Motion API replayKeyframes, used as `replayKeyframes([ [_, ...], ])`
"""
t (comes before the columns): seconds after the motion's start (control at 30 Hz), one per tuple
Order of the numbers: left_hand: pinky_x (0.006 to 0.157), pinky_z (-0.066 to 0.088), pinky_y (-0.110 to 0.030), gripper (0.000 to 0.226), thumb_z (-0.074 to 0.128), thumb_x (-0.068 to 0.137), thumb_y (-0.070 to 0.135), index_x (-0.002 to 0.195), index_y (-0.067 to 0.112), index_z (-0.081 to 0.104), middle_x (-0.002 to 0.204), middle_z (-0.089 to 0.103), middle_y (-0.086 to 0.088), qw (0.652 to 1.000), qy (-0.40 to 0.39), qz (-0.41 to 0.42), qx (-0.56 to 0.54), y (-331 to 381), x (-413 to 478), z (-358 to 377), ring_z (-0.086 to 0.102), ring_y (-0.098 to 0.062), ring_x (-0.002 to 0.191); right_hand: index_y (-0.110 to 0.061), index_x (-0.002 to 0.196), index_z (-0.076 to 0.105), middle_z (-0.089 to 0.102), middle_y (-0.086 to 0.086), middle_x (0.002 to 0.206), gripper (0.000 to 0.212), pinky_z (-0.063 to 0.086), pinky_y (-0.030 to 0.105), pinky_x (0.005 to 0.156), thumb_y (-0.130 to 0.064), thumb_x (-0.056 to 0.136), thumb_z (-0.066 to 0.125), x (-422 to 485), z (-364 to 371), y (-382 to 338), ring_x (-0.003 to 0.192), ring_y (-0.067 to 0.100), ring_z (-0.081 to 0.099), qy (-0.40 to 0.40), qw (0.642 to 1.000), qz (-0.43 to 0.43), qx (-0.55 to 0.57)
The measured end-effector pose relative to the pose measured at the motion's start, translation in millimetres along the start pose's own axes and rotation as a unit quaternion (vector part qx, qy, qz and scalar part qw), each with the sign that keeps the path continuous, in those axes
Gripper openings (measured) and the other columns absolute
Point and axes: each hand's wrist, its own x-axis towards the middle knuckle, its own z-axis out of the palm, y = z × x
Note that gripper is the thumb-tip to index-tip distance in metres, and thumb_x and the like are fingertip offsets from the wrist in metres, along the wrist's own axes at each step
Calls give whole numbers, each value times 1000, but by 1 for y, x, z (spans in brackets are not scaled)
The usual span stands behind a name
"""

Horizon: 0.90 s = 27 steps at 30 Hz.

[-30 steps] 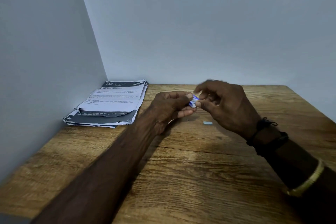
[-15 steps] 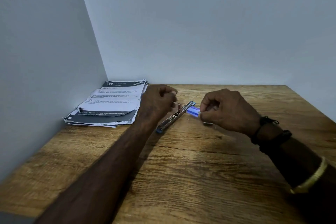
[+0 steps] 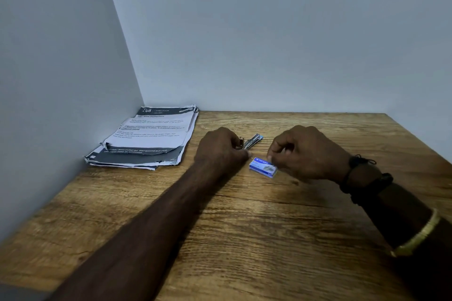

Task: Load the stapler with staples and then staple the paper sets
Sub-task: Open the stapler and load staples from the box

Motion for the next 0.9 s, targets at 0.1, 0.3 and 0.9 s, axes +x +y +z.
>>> replayKeyframes([
  [0.1,80,54,-30,31,82,75,48,93,22,78,94,76,2,1000,2,10,12,-1,1,1,67,-19,92,-27,81,78,67,-18,69,12,41,24,64,-19,80,70,1,-4,5,69,1,61,24,999,18,-22],
  [0.3,86,56,-37,24,76,82,42,98,23,77,98,77,0,1000,13,21,8,-1,0,-1,68,-22,98,-27,88,79,74,-11,80,18,57,34,76,-16,80,68,0,2,7,78,9,67,-11,997,31,-67],
  [0.9,80,50,-31,20,75,86,27,105,22,79,102,76,-2,986,31,161,-10,18,-12,-8,66,-20,95,-24,106,61,67,-11,89,29,51,40,76,-11,82,71,-1,3,2,84,16,61,136,984,-117,3],
])
